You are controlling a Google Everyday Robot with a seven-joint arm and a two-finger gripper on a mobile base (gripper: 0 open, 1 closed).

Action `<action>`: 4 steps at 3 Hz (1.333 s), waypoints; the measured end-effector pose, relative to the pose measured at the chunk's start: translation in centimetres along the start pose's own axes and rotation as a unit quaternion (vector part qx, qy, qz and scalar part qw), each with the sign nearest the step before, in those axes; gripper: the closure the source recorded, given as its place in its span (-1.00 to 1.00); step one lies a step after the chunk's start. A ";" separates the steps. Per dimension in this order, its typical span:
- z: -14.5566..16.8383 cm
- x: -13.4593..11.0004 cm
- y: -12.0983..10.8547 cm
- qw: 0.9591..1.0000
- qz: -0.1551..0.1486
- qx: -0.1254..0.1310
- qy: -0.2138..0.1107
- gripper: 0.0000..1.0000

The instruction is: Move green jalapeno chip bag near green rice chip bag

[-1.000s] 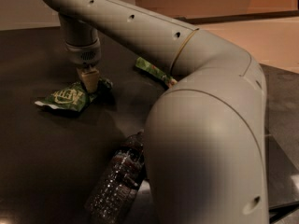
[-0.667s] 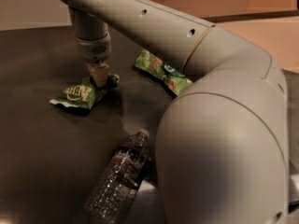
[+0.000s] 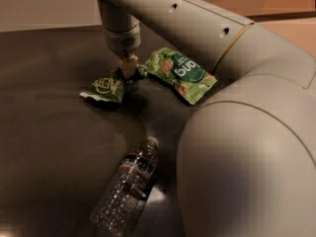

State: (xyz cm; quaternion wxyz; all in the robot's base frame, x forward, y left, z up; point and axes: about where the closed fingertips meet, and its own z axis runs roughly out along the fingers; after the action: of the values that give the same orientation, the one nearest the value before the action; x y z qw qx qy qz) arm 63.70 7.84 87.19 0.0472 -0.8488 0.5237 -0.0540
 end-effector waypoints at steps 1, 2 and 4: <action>0.5 3.7 -0.6 0.999 0.022 0.000 0.027 0.66; 1.0 6.5 -0.3 0.998 0.034 -0.003 0.043 0.19; 1.4 6.1 -1.3 0.999 0.033 0.013 0.038 -0.76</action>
Offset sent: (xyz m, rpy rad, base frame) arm 0.0317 -0.0975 -0.0066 -0.1385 -0.0010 -0.1242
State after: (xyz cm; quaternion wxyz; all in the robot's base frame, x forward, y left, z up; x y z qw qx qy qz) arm 67.78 2.98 86.27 0.0404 -0.8279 0.5518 -0.0917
